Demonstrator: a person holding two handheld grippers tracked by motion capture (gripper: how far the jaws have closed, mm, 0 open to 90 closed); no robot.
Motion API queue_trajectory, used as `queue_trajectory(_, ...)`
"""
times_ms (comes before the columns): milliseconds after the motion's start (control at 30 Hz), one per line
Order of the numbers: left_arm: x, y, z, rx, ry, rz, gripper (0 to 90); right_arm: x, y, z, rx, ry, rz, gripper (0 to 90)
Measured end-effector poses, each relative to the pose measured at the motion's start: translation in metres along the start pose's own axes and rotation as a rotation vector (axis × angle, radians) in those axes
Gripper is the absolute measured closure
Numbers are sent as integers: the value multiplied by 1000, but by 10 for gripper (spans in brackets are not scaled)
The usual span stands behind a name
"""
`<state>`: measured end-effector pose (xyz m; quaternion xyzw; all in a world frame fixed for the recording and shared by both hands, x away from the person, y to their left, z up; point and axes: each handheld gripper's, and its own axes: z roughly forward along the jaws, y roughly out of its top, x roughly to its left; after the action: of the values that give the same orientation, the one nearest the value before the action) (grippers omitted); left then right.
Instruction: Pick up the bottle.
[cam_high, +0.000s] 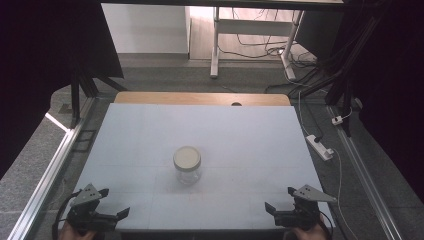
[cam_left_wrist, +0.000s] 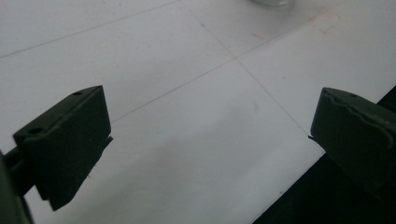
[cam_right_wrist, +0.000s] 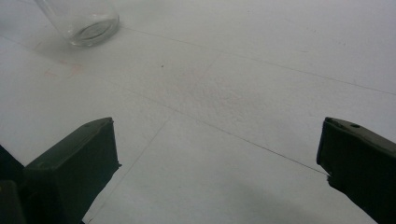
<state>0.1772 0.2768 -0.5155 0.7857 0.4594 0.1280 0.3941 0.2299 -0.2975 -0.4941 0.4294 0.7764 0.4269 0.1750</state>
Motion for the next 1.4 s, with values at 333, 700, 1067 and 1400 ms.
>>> queue_trajectory(333,-4,7,3,-21,-30,42,0,0,0,1,4,1,-4,0)
queue_trajectory(700,-3,21,14,-59,-77,89,0,2,1,2,17,-1,-22,0)
queue_trajectory(1067,-11,35,36,-68,-93,126,0,2,1,3,23,1,-30,0)
queue_trajectory(1400,-13,52,56,-46,-117,143,0,4,1,4,28,0,-42,0)
